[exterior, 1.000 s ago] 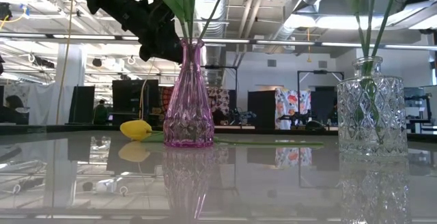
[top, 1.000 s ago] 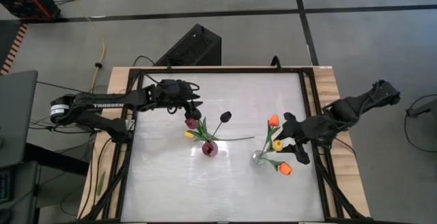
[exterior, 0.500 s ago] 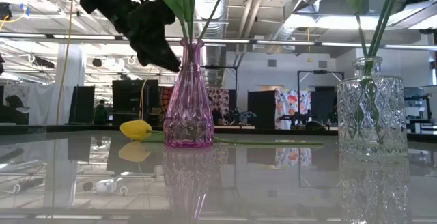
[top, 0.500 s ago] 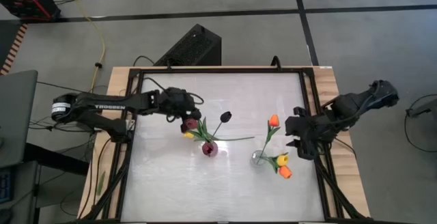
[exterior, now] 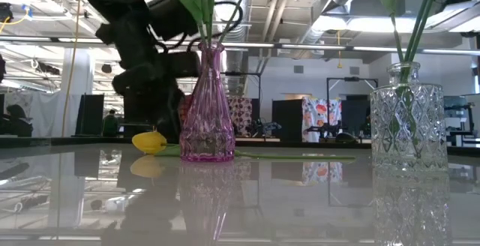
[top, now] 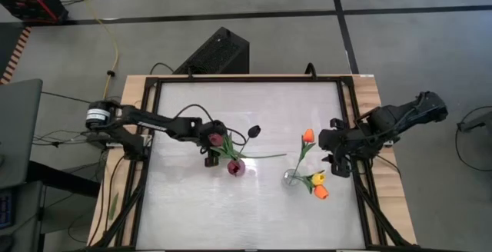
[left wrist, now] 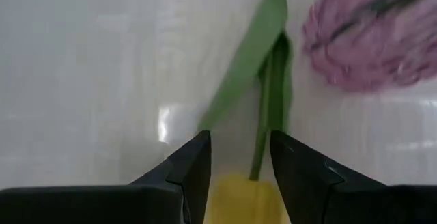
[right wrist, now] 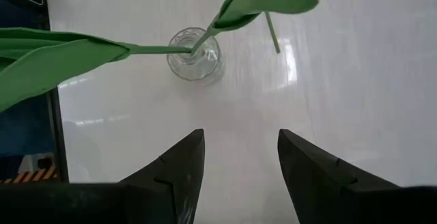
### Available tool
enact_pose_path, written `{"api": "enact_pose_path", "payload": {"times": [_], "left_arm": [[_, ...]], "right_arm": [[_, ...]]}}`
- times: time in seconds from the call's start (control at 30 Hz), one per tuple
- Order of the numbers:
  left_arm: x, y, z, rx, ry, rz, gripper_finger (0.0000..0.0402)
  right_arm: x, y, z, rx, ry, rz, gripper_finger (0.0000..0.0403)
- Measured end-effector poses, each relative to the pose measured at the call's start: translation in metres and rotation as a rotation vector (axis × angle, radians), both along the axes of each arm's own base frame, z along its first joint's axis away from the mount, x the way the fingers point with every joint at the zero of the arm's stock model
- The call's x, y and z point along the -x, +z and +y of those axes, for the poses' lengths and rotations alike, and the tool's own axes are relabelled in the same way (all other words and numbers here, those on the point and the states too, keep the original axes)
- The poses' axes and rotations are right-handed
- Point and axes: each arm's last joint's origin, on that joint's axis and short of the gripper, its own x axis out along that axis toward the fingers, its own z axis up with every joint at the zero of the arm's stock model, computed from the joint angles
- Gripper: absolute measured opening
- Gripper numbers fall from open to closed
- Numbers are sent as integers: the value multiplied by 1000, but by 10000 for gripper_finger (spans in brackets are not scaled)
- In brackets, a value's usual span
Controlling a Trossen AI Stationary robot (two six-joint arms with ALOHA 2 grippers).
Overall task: Sort flowers into vase by color
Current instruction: Put the yellow flower into the transparent vase
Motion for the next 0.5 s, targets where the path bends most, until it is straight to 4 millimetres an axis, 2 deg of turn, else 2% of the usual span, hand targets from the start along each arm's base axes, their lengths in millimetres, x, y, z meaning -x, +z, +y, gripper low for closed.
{"api": "enact_pose_path", "payload": {"times": [0.3,0.4,0.5], "left_arm": [[4,-10,-2,43,-31,93,132],[7,-11,-1,42,-13,128,97],[9,-12,-1,27,5,153,33]], "right_arm": [[-1,0,-2,14,20,-2,211],[-1,0,-4,15,9,0,211],[-2,0,-7,15,-7,6,211]]}}
